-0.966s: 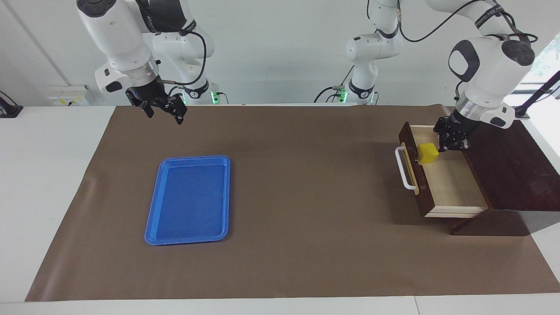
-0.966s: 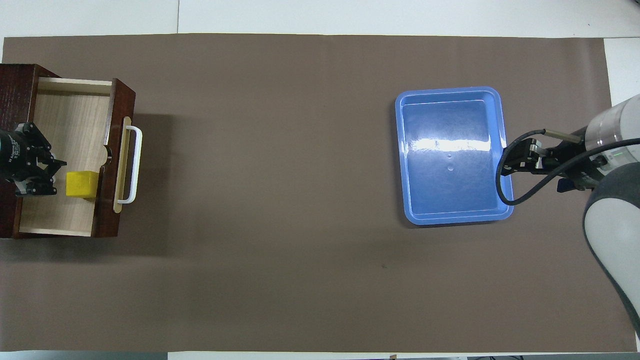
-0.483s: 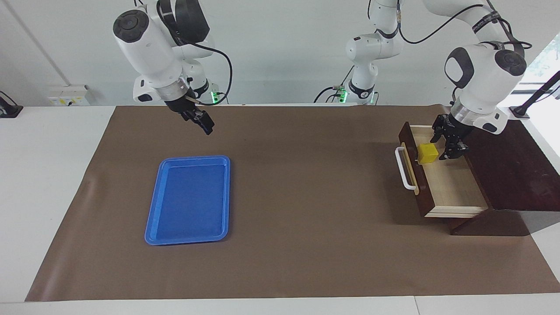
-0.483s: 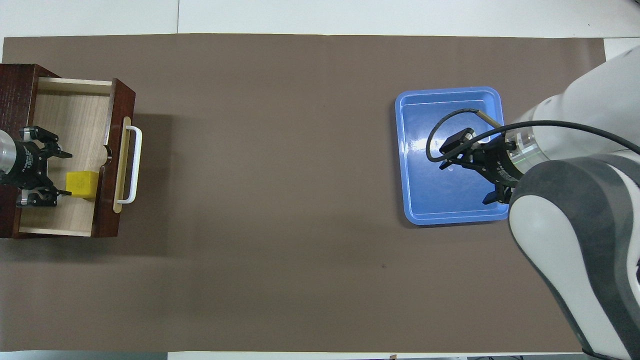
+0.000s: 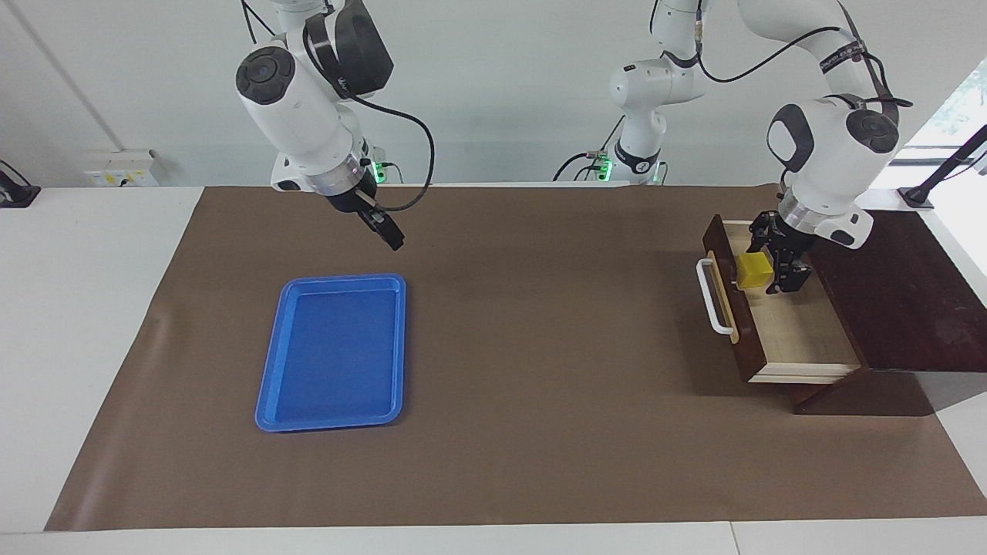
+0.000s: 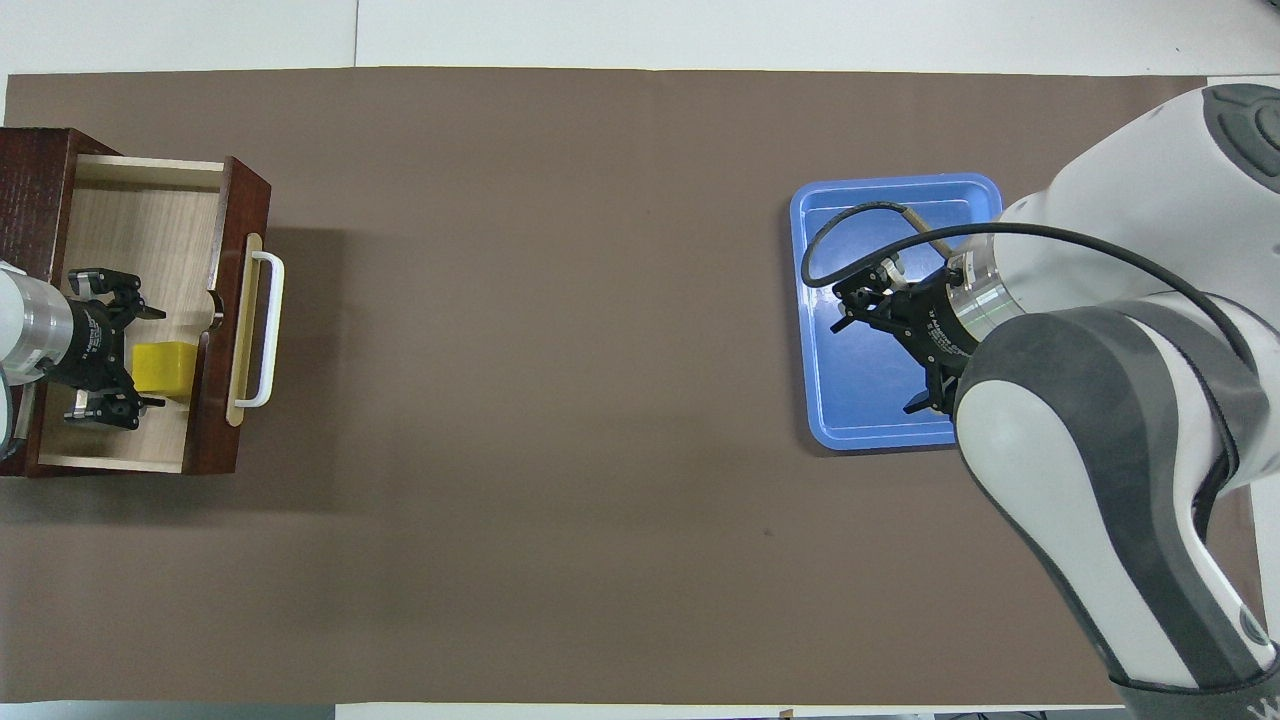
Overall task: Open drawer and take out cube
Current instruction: 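Lift the yellow cube with the left gripper while the right gripper approaches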
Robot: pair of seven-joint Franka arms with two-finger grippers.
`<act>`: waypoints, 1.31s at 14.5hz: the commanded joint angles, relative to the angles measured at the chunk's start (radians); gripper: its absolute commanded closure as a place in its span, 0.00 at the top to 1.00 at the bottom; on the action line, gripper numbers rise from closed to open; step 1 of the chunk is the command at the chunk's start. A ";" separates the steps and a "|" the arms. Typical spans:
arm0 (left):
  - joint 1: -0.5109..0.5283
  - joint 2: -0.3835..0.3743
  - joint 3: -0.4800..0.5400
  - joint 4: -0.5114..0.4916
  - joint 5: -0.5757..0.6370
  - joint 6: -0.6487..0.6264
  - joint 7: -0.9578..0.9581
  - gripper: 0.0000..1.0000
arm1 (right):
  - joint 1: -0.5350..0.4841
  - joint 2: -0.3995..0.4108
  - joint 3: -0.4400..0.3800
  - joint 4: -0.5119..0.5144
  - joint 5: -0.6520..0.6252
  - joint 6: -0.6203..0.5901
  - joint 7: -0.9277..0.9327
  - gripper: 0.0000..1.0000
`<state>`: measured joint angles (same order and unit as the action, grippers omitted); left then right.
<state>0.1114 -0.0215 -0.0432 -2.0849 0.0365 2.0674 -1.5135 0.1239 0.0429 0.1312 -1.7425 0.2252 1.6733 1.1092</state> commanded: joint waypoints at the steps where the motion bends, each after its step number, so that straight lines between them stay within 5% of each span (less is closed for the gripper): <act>1: -0.001 -0.023 0.003 -0.024 0.017 0.020 -0.033 0.21 | 0.008 0.012 -0.001 -0.002 0.023 0.017 0.049 1.00; 2: -0.004 -0.020 0.003 -0.021 0.019 0.019 -0.031 0.00 | 0.008 0.017 -0.001 -0.002 0.023 0.017 0.067 1.00; 4: -0.003 -0.008 0.003 0.052 0.026 -0.030 -0.027 0.00 | 0.029 0.028 -0.001 0.000 0.054 0.037 0.130 1.00; 9: -0.103 0.104 -0.003 0.480 0.022 -0.458 -0.149 0.00 | 0.077 0.063 -0.001 0.001 0.141 0.092 0.312 1.00; 19: -0.536 0.006 -0.007 0.287 0.008 -0.304 -0.684 0.00 | 0.137 0.123 -0.001 0.000 0.409 0.221 0.416 1.00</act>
<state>-0.3533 0.0440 -0.0683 -1.7099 0.0419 1.6992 -2.1304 0.2667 0.1541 0.1289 -1.7428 0.5695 1.8742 1.5124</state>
